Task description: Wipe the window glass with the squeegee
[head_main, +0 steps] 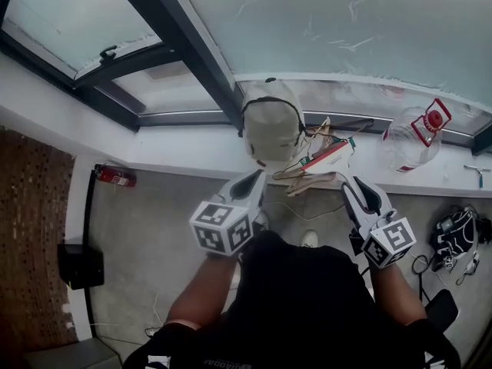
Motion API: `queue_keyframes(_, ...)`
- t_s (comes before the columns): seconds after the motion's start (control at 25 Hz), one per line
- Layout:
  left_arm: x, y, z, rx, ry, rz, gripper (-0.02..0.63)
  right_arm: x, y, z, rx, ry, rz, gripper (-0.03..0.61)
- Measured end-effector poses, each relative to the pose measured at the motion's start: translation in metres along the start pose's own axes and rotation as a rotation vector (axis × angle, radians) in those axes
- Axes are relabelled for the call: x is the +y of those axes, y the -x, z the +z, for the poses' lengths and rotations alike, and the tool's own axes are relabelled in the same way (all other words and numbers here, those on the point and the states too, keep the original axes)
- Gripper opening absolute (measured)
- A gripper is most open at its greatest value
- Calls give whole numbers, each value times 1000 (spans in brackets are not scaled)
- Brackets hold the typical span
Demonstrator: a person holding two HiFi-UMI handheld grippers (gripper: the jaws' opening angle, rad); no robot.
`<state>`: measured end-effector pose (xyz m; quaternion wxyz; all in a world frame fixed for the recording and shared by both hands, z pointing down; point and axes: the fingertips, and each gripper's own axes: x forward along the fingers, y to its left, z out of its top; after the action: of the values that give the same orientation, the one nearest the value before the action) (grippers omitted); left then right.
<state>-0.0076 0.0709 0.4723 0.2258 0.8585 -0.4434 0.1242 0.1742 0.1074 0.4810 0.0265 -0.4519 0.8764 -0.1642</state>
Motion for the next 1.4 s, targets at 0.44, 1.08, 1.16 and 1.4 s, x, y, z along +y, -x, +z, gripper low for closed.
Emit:
queue_keyframes(0.44, 65, -25, -11, 68, 37, 10, 0, 1, -78, -11, 36, 5, 38, 126)
queue_keyframes(1.08, 199, -104, 48, 147, 39, -135, 0, 7, -262, 31, 111, 191, -44, 126)
queue_keyframes(1.16, 214, -108, 52, 157, 38, -157, 0, 13, -283, 39, 120, 251, -67, 126)
queue_keyframes(1.4, 244, -121, 62, 171, 26, -220, 0, 28, -327, 64, 152, 526, -128, 126)
